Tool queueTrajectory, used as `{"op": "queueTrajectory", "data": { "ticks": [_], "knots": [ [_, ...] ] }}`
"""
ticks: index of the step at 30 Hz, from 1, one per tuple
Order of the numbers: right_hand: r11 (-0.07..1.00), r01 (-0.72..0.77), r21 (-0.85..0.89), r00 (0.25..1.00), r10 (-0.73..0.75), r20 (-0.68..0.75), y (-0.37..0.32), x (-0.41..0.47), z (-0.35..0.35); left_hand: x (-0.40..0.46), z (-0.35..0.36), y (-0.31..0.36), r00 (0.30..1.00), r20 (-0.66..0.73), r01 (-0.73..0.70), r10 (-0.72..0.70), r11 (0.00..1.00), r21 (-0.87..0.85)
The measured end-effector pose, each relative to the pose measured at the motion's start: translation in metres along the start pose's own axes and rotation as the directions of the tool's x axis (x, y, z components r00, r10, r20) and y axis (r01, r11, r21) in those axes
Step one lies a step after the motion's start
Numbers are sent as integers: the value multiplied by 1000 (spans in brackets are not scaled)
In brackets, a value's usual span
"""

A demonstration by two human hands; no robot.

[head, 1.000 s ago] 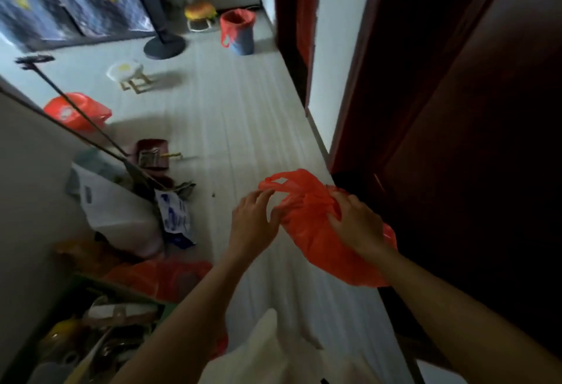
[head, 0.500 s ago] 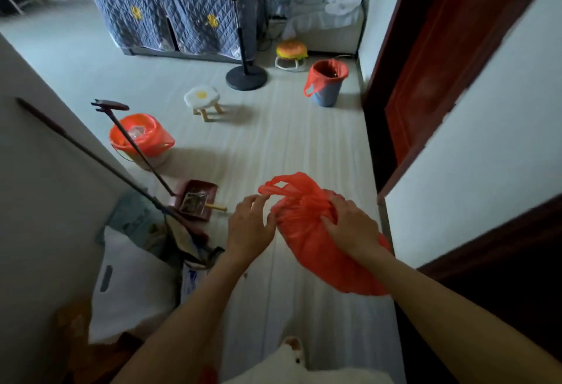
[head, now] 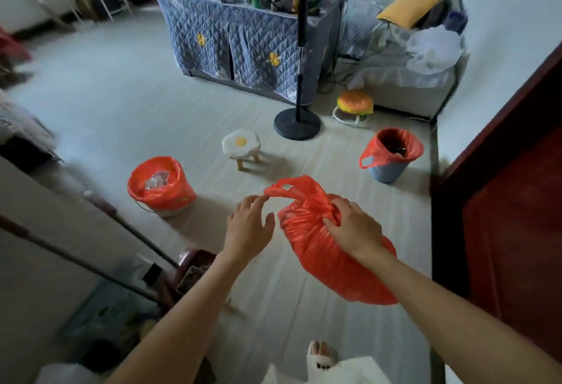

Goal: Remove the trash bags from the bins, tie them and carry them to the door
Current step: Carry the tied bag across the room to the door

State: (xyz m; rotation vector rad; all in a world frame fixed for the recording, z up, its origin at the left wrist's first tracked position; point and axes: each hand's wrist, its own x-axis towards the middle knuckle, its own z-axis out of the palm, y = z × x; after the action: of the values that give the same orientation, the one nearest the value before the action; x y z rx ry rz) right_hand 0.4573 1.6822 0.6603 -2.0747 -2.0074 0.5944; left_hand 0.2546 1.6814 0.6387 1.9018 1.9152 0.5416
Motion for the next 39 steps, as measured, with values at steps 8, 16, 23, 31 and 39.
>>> {"op": "queueTrajectory", "data": {
  "ticks": [8,16,23,31,39],
  "knots": [
    [976,217,-24,972,-214,98,-102,282,2,223,-47,-79,961,-161,218,-223,975,-49],
    [952,304,-24,945,-298,136,-256,544,20,482,-123,-199,928,-221,297,-302,953,-54],
    [932,362,-22,924,-356,140,-375,730,27,663,-192,-276,931,-230,291,-283,957,5],
    [890,454,37,876,-454,166,-562,978,66,891,-284,-406,930,-270,281,-251,956,80],
    [825,546,142,811,-564,155,-753,1168,114,1061,-364,-554,949,-232,259,-214,949,182]
  ]
}}
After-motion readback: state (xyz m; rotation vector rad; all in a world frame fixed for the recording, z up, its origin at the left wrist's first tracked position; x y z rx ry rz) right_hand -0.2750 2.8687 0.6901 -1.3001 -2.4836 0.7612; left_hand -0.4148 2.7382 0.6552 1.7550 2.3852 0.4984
